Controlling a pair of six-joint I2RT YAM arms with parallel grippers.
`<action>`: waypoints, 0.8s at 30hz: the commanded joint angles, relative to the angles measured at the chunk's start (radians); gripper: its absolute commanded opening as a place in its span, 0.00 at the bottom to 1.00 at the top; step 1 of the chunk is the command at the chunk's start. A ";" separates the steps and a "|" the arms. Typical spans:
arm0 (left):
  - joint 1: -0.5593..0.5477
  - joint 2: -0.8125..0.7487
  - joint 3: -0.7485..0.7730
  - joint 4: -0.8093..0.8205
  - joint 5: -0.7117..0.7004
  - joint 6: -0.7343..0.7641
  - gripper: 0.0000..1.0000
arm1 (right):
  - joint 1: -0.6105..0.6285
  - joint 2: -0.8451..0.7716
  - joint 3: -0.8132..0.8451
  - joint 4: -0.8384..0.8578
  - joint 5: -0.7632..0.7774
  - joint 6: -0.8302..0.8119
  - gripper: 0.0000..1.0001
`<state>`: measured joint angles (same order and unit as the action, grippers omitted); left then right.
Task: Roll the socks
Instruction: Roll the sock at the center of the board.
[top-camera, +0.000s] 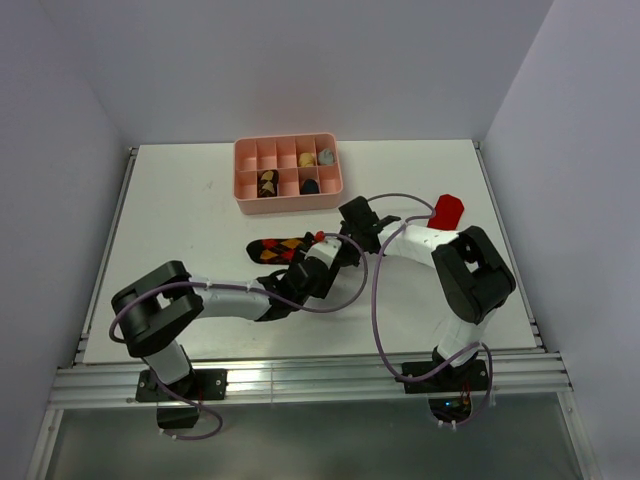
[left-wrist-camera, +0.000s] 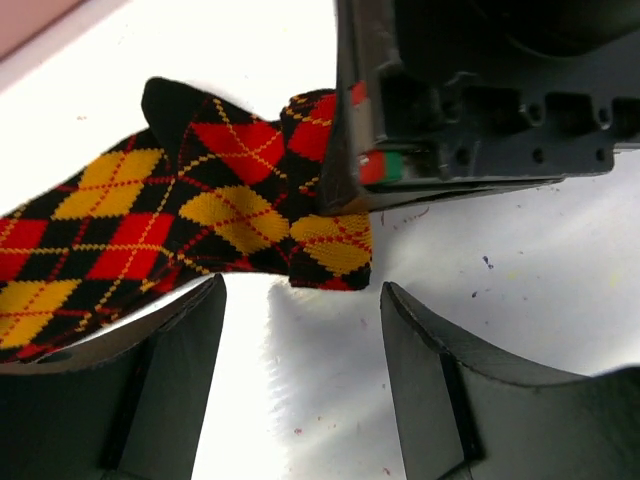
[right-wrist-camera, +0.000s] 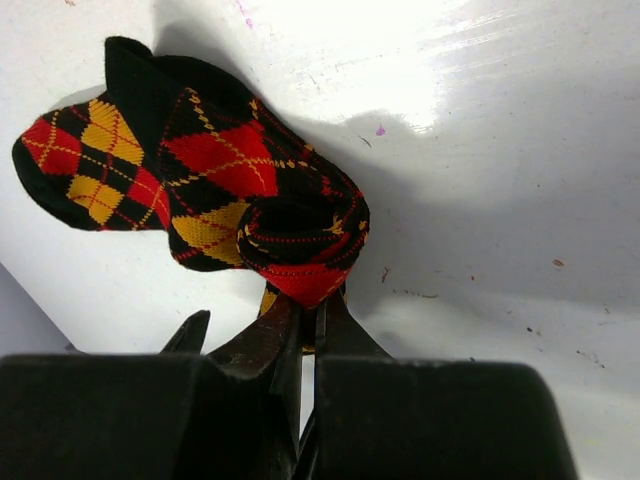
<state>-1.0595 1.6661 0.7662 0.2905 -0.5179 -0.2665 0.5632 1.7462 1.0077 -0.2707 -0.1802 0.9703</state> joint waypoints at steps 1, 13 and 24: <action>-0.023 0.030 0.059 0.070 -0.065 0.116 0.68 | 0.004 -0.007 0.040 -0.054 0.022 -0.021 0.00; -0.051 0.112 0.117 0.038 -0.074 0.136 0.60 | 0.006 0.006 0.046 -0.059 0.005 -0.015 0.00; -0.054 0.187 0.147 -0.028 -0.110 0.092 0.36 | 0.004 -0.002 0.051 -0.064 -0.005 -0.016 0.00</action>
<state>-1.1080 1.8370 0.8795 0.2844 -0.6094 -0.1551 0.5632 1.7473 1.0260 -0.3168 -0.1852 0.9627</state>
